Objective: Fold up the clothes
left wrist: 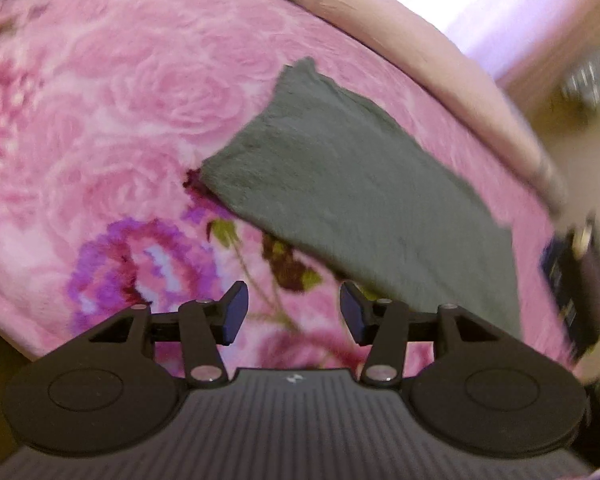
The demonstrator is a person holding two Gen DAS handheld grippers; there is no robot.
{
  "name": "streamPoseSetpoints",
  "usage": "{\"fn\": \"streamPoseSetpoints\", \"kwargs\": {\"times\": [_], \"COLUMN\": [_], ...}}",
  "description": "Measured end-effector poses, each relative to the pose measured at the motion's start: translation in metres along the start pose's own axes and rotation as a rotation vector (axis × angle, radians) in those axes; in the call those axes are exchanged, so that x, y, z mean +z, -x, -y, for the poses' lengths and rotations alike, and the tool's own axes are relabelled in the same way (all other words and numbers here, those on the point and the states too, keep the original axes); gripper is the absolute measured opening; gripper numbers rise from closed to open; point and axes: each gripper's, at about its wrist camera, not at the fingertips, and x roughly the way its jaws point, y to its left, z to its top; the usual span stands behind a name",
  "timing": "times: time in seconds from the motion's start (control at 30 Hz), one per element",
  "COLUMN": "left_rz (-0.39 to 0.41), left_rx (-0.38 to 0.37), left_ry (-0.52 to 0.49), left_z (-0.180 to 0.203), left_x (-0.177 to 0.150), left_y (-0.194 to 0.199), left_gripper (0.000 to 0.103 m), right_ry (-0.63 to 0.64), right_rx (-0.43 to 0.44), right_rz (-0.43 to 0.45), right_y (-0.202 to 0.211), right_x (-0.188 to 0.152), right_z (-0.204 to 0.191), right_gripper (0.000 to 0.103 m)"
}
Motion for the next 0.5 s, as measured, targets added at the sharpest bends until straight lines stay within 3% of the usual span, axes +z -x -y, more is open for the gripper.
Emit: {"fn": "streamPoseSetpoints", "kwargs": {"times": [0.03, 0.13, 0.23, 0.3, 0.5], "left_rz": [0.007, 0.021, 0.026, 0.048, 0.077], "left_rx": [-0.01, -0.025, -0.012, -0.027, -0.069], "left_ry": [0.044, 0.159, 0.235, 0.262, 0.312], "left_z": [-0.006, -0.021, -0.033, -0.04, -0.049], "left_x": [0.005, 0.019, 0.03, 0.037, 0.046], "left_y": [-0.004, -0.017, -0.03, -0.036, -0.049], "left_gripper": [0.047, 0.047, 0.046, 0.046, 0.046], "right_ry": [-0.096, -0.239, -0.268, -0.292, -0.361], "right_rx": [0.052, 0.029, -0.041, -0.06, -0.067], "right_rz": [-0.005, -0.023, -0.002, 0.027, 0.069], "right_y": [-0.002, -0.014, -0.02, -0.024, -0.036], "right_x": [0.006, 0.012, 0.026, 0.03, 0.041], "right_z": [0.009, 0.02, 0.015, 0.016, 0.021], "right_gripper": [0.084, 0.083, 0.079, 0.07, 0.062]}}
